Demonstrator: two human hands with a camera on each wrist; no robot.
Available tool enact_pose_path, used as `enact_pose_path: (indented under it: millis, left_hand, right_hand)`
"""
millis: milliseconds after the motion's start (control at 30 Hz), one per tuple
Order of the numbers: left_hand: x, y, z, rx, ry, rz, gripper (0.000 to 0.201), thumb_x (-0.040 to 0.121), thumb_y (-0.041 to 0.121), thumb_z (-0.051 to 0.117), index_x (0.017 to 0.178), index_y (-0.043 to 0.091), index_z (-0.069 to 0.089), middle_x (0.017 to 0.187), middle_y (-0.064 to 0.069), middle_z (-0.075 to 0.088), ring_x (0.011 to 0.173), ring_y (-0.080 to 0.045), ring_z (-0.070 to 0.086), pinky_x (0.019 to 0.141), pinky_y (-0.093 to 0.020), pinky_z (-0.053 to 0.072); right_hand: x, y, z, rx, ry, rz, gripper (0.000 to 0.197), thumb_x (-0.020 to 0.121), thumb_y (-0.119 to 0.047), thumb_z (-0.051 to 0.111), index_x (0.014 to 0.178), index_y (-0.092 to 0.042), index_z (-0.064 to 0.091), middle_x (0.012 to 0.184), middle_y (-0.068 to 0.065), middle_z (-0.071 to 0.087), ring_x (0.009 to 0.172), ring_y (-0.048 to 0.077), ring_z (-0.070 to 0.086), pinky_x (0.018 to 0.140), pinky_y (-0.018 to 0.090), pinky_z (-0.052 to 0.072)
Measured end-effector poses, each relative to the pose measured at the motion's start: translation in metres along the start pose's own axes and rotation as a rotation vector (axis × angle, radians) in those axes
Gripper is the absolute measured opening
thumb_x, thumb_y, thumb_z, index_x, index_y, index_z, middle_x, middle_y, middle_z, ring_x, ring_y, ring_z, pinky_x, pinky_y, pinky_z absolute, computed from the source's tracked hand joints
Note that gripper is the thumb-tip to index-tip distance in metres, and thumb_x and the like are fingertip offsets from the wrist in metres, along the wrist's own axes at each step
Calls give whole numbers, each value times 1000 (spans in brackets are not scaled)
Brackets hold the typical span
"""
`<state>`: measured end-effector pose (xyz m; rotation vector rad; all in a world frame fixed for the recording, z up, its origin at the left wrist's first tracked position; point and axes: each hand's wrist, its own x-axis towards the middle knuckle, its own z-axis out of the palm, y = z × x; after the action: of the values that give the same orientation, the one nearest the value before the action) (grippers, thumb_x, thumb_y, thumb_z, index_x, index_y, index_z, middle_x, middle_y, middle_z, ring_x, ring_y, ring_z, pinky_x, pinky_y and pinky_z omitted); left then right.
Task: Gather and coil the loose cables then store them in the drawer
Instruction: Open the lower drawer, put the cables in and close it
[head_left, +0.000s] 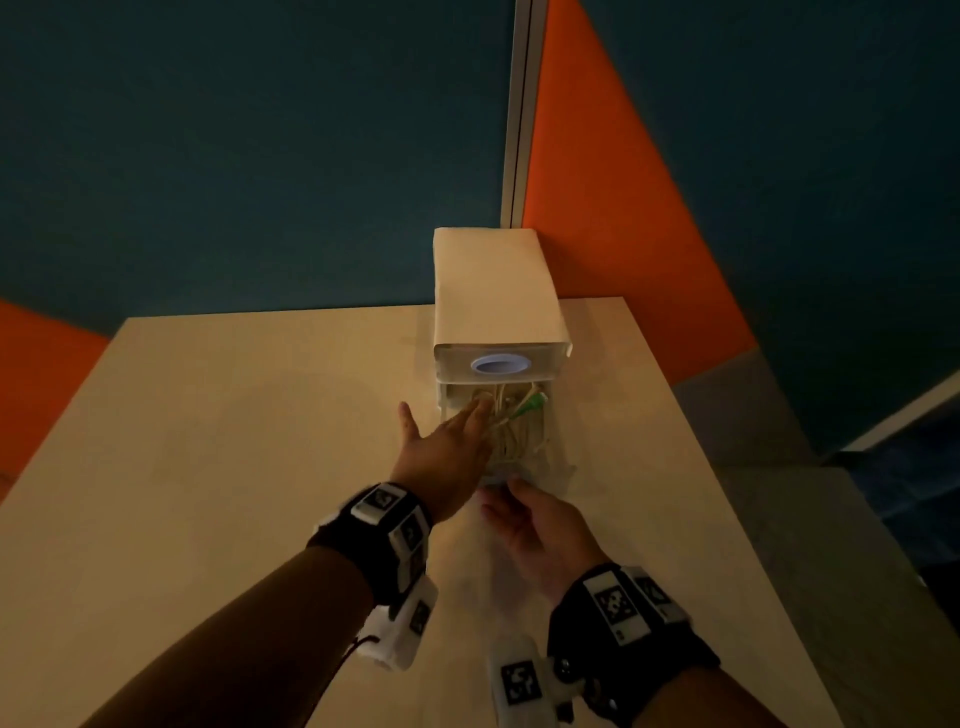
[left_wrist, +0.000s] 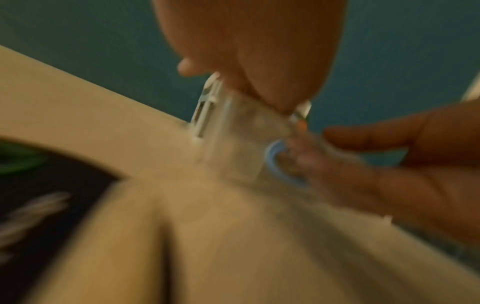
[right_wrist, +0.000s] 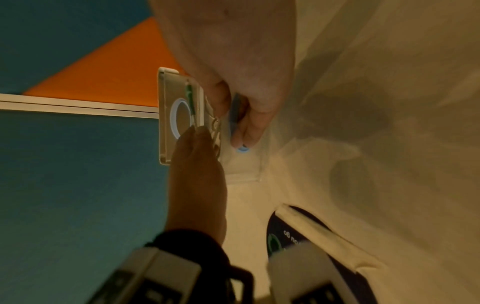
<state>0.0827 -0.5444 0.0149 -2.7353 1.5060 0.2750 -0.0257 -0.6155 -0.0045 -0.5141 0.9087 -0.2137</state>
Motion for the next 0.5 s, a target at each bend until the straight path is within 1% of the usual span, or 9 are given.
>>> enact_pose_path:
  millis: [33, 67, 100, 133, 167, 267, 400, 467, 500]
  left_hand:
    - [-4, -3, 2, -21, 71, 13, 54, 94, 29, 38, 146, 17, 26, 149, -9, 35, 129, -29, 43, 102, -73, 12]
    - [-8, -5, 4, -33, 139, 30, 53, 89, 31, 48, 140, 18, 39, 134, -11, 51, 115, -33, 55, 99, -73, 23]
    - [-11, -7, 8, -11, 188, 56, 52, 83, 33, 54, 132, 19, 48, 117, -11, 59, 99, -35, 61, 93, -72, 35]
    - [-14, -8, 10, 39, 210, 77, 49, 81, 37, 53, 126, 19, 54, 106, -10, 61, 87, -34, 63, 87, -68, 43]
    - [-17, -7, 12, 72, 229, 103, 47, 81, 40, 48, 121, 19, 57, 99, -9, 62, 80, -32, 62, 86, -64, 46]
    - [-23, -5, 13, 115, 198, 189, 52, 80, 48, 41, 113, 17, 65, 87, -5, 64, 74, -28, 61, 88, -57, 47]
    - [-20, -6, 2, 202, 135, 220, 49, 74, 54, 40, 96, 25, 72, 78, -2, 65, 73, -25, 63, 88, -58, 45]
    - [-12, -5, -5, 262, 109, 234, 51, 78, 55, 34, 97, 28, 72, 82, -3, 66, 79, -25, 63, 95, -60, 36]
    - [-9, -3, -10, 301, 74, 240, 52, 83, 55, 30, 106, 30, 69, 91, -4, 65, 90, -27, 61, 101, -59, 26]
  right_hand:
    - [1, 0, 0, 4, -3, 0, 19, 91, -6, 48, 80, -5, 63, 59, 6, 73, 56, 15, 69, 54, 26, 56]
    - [1, 1, 0, 7, -5, -2, 18, 91, -7, 48, 82, -5, 63, 61, 7, 73, 57, 15, 69, 54, 26, 57]
    - [2, 1, -1, 10, -7, -4, 16, 91, -7, 48, 85, -4, 63, 64, 7, 74, 58, 15, 70, 53, 26, 58]
    - [2, 2, 0, 10, -9, -6, 15, 90, -8, 49, 89, -4, 63, 67, 8, 74, 60, 15, 70, 53, 27, 57]
    - [3, 2, 0, 8, -8, -9, 15, 90, -7, 49, 92, -3, 63, 68, 8, 73, 60, 15, 69, 53, 27, 56]
    - [7, 0, -1, 4, 3, -22, 15, 89, -6, 50, 86, -3, 64, 61, 8, 70, 53, 14, 66, 54, 28, 56]
    - [9, -5, 0, -12, 22, -6, 14, 88, -2, 50, 87, 4, 63, 70, 17, 70, 66, 24, 66, 56, 31, 58]
    - [11, -5, 1, 12, 33, 6, 12, 86, 2, 50, 90, 8, 61, 73, 19, 66, 63, 25, 64, 51, 32, 59]
    - [11, -6, 1, 19, 24, 5, 11, 84, 3, 51, 88, 7, 61, 68, 17, 65, 58, 23, 64, 50, 31, 58]
